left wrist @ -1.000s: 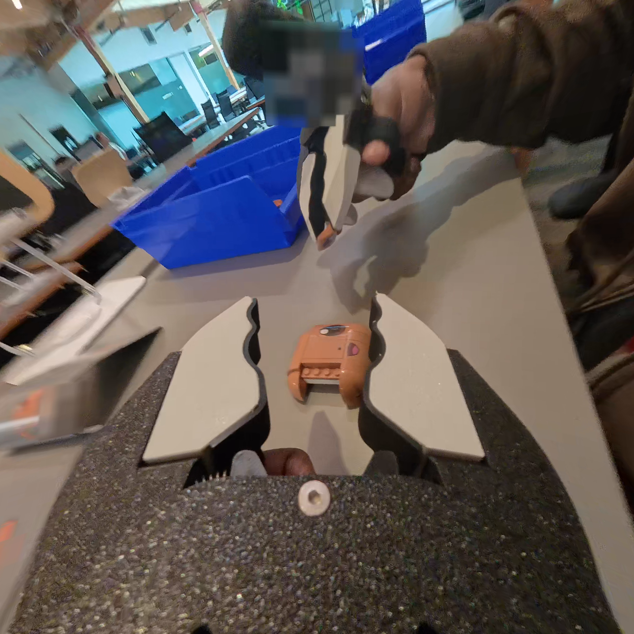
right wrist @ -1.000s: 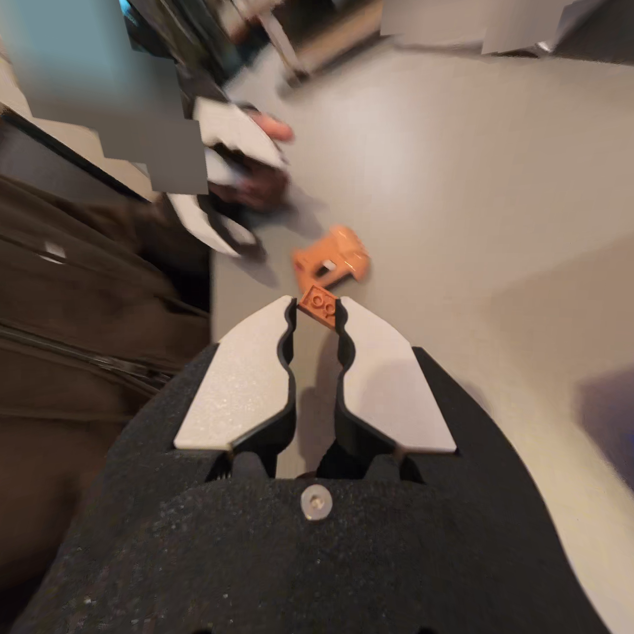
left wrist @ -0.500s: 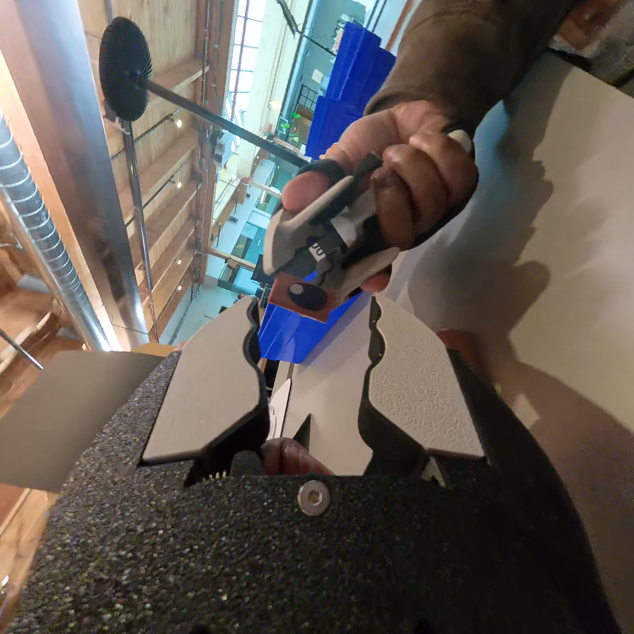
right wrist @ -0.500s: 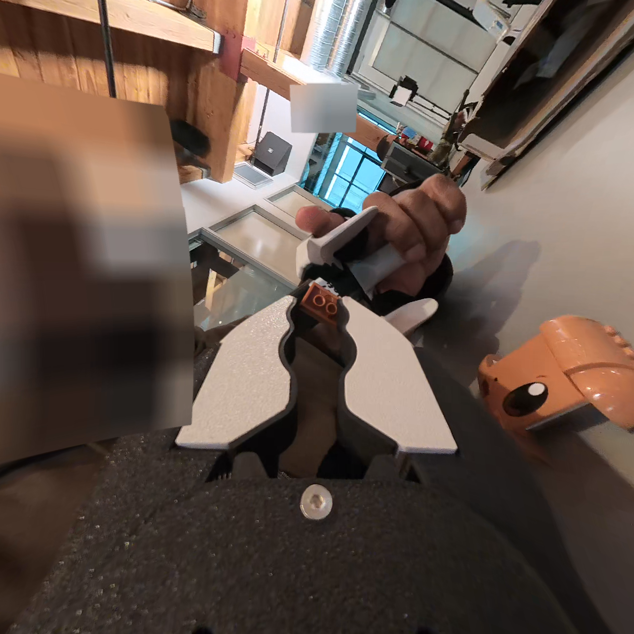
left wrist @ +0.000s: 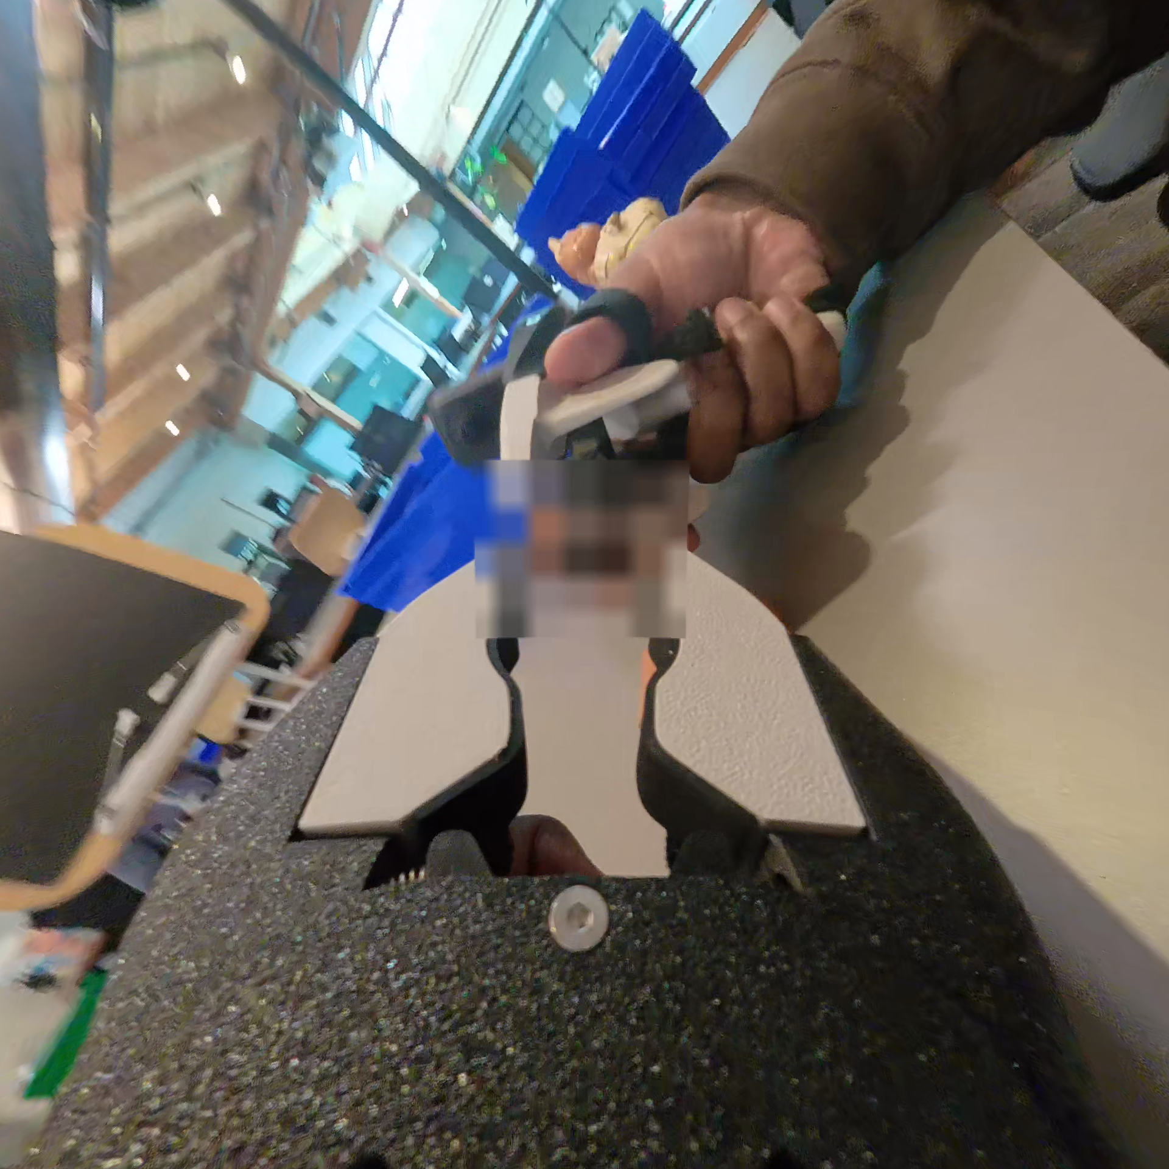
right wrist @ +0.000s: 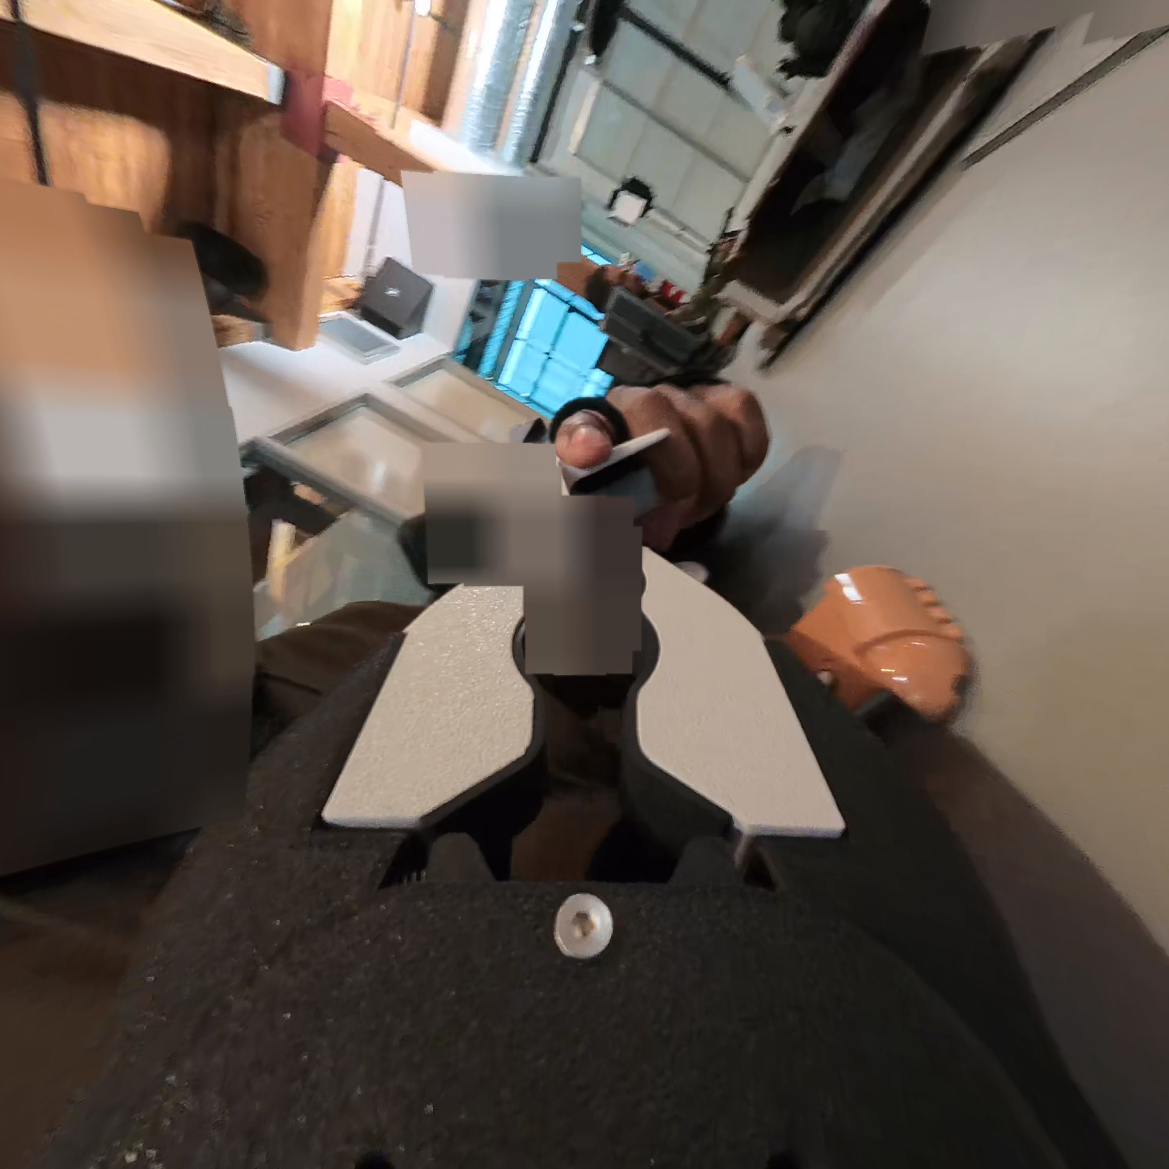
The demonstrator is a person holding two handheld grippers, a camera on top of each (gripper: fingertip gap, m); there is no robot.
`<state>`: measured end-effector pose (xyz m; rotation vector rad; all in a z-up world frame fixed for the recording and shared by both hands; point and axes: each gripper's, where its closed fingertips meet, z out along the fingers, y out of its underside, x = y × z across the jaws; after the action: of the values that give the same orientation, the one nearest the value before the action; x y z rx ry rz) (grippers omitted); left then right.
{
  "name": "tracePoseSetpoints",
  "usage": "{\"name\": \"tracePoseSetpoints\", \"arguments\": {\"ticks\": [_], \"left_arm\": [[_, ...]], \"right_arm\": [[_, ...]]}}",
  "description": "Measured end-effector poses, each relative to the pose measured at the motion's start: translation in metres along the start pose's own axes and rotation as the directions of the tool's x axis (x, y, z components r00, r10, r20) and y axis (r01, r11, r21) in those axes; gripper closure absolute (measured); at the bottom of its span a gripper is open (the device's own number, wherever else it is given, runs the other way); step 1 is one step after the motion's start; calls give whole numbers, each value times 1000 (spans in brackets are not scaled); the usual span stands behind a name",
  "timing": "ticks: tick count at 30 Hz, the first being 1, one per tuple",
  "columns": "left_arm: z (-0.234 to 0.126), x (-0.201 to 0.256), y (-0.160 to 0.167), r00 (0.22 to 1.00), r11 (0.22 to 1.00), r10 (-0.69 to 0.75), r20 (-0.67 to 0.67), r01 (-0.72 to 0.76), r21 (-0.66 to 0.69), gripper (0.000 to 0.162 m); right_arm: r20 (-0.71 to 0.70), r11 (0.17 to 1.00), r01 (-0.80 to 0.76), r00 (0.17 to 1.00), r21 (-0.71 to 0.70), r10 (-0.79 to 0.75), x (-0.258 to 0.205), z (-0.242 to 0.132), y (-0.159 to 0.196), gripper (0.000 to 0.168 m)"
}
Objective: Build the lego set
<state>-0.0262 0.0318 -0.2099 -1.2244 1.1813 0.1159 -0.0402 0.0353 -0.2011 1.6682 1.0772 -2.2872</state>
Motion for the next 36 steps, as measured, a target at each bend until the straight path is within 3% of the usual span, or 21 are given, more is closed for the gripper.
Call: {"name": "tracePoseSetpoints", "arguments": {"ticks": [3, 6, 9, 12, 18, 26, 32, 36], "left_arm": [[-1, 4, 25, 982, 974, -180, -56, 170, -150, 124], [-5, 21, 50, 909, 878, -396, -130, 333, -344, 124], [-7, 33, 55, 832, 790, -533, -156, 423, -443, 123], [-6, 39, 54, 762, 708, -630, -149, 486, -511, 123], [-5, 40, 60, 712, 597, -701, -42, 553, -582, 123], [-5, 37, 64, 697, 539, -716, 35, 584, -607, 119], [-23, 27, 71, 709, 539, -701, 77, 597, -594, 111], [-51, 22, 94, 724, 500, -678, 130, 583, -640, 120]], "right_arm": [[-181, 982, 182, 965, -53, -189, 15, -10, -4, 140], [-369, 875, 403, 797, -267, -479, 34, -21, -1, 129], [-395, 727, 484, 620, -488, -678, 47, -27, 8, 115], [-350, 608, 481, 523, -632, -778, 60, -26, 19, 104], [-253, 471, 460, 458, -753, -852, 77, -22, 37, 91], [-182, 371, 454, 407, -810, -895, 89, -22, 39, 85], [-174, 354, 470, 383, -808, -907, 89, -28, 34, 86], [-211, 401, 497, 395, -770, -894, 85, -32, 26, 89]]}}
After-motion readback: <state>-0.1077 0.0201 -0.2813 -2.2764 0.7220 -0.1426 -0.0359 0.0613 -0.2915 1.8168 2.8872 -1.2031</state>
